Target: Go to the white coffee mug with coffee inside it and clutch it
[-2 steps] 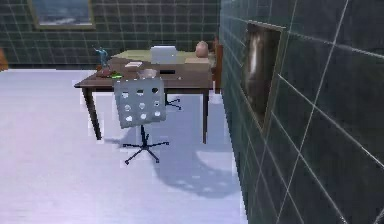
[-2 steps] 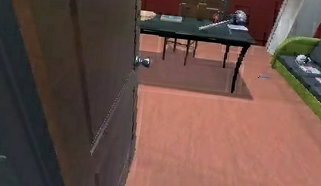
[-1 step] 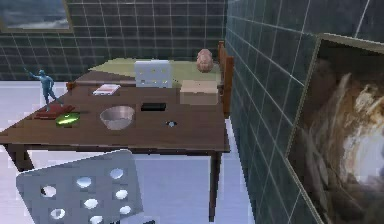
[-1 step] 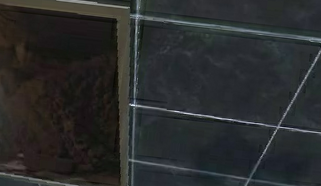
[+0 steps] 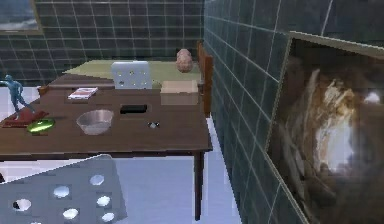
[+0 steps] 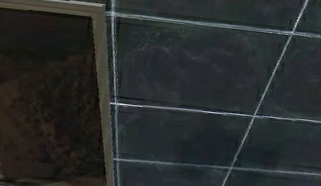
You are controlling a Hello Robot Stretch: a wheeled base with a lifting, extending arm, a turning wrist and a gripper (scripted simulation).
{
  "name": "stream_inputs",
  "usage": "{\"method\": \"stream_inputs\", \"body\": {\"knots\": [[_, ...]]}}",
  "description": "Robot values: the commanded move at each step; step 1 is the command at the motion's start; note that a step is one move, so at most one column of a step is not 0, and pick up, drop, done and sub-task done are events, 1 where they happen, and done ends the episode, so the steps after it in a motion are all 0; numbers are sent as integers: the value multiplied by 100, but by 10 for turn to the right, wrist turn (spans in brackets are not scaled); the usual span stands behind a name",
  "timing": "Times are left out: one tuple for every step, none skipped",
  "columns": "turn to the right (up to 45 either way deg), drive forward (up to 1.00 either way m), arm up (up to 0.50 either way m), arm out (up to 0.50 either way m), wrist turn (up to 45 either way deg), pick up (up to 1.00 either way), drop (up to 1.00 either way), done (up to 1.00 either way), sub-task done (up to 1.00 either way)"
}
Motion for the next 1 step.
{"method": "stream_inputs", "body": {"knots": [[0, 50, 0, 0, 0, 0, 0, 0, 0]]}}
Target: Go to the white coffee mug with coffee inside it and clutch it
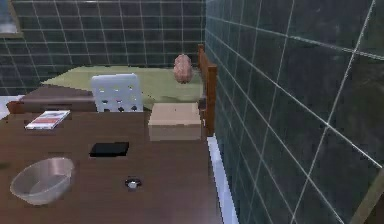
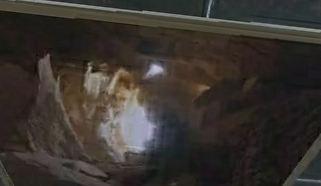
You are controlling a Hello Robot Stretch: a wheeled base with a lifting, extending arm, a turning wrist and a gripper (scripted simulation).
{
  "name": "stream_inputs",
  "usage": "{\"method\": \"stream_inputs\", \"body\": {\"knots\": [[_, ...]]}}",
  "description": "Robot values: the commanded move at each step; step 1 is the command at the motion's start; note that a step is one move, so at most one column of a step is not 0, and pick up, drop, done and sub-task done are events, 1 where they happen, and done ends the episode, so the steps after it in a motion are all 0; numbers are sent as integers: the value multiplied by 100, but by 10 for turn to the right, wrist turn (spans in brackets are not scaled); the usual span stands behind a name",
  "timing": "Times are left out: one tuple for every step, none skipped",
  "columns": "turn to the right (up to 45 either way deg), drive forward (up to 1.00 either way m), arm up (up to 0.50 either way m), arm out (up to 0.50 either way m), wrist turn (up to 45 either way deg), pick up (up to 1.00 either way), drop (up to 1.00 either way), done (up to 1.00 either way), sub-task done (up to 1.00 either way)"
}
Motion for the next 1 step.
{"method": "stream_inputs", "body": {"knots": [[-450, 0, 0, 0, 0, 0, 0, 0, 0]]}}
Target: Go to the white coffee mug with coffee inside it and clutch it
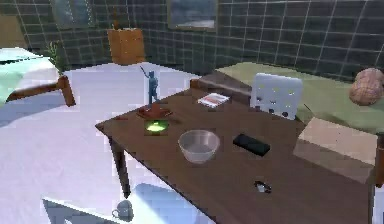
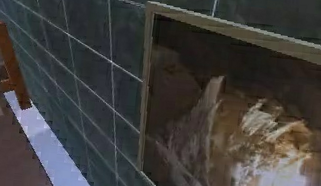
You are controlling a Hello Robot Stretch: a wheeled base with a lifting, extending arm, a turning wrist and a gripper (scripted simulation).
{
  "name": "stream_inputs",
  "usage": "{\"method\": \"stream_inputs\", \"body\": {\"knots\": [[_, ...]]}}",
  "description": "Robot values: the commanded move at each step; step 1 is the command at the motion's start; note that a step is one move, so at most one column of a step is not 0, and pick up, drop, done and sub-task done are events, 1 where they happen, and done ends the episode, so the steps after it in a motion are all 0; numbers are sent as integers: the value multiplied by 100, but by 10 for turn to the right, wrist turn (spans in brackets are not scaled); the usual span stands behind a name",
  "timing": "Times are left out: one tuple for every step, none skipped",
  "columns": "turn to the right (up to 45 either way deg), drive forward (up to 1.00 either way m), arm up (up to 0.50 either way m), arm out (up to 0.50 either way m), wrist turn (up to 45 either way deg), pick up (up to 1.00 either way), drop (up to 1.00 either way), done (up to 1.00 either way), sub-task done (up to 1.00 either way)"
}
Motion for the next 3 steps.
{"method": "stream_inputs", "body": {"knots": [[-450, 0, 0, 0, 0, 0, 0, 0, 0], [-450, 0, 0, 0, 0, 0, 0, 0, 0], [-210, 0, 0, 0, 0, 0, 0, 0, 0]]}}
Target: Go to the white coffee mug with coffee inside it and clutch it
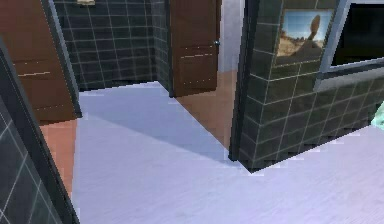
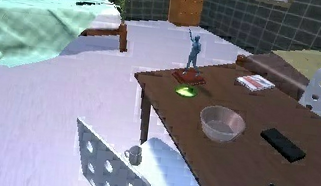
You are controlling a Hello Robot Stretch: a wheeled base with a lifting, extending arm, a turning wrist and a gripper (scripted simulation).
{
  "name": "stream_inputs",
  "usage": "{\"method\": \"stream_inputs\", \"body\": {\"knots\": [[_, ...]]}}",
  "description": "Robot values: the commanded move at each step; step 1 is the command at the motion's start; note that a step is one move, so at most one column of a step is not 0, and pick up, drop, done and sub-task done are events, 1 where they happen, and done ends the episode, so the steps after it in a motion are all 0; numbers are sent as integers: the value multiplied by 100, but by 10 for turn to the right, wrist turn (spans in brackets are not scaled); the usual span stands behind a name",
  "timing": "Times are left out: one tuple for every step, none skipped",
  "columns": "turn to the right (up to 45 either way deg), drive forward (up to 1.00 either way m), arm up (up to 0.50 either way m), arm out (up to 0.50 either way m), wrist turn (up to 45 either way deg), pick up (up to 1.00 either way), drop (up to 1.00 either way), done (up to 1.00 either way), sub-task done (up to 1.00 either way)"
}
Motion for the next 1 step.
{"method": "stream_inputs", "body": {"knots": [[0, 0, 50, 0, 0, 0, 0, 0, 0]]}}
